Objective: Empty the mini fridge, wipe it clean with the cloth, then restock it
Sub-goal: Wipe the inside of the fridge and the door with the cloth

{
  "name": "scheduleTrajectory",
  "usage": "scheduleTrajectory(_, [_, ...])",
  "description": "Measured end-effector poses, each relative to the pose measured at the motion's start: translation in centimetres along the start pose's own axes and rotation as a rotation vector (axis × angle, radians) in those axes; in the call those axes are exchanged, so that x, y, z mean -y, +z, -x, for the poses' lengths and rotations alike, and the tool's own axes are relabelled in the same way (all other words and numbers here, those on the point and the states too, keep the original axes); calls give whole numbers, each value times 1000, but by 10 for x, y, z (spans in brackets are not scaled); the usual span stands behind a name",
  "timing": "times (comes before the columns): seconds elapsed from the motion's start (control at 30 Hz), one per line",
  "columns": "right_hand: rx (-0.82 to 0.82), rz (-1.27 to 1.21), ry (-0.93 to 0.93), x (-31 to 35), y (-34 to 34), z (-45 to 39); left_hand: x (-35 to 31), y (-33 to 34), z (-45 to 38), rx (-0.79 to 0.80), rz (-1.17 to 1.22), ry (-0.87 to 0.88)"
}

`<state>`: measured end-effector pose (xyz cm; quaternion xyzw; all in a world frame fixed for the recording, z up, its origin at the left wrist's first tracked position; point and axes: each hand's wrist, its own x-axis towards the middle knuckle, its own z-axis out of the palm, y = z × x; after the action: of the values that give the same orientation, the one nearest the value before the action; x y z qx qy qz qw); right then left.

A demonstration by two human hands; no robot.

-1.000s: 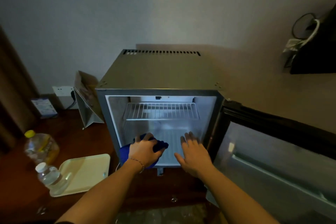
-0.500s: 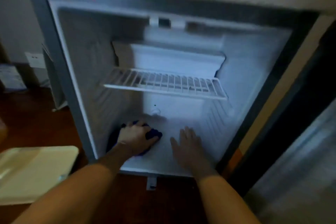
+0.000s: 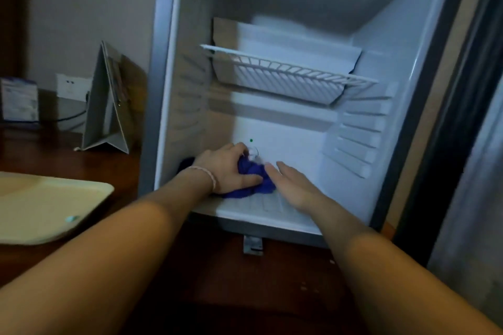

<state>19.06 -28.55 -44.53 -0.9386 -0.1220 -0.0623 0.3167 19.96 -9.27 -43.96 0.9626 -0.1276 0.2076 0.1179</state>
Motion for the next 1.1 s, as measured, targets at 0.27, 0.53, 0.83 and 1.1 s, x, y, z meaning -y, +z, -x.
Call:
scheduleTrajectory(0.27, [83, -45, -208, 61, 23, -2, 6, -11, 36, 30, 348, -65])
scheduleTrajectory(0.53, [-36, -191, -231, 50, 45, -15, 7, -12, 49, -6, 131, -96])
scheduleTrajectory(0.83, [-159, -66, -270, 46, 37, -3, 20, -16, 89, 53, -190, 57])
scheduleTrajectory(1.1, [-310, 286, 8, -17, -18, 22, 19, -13, 101, 141, -91, 17])
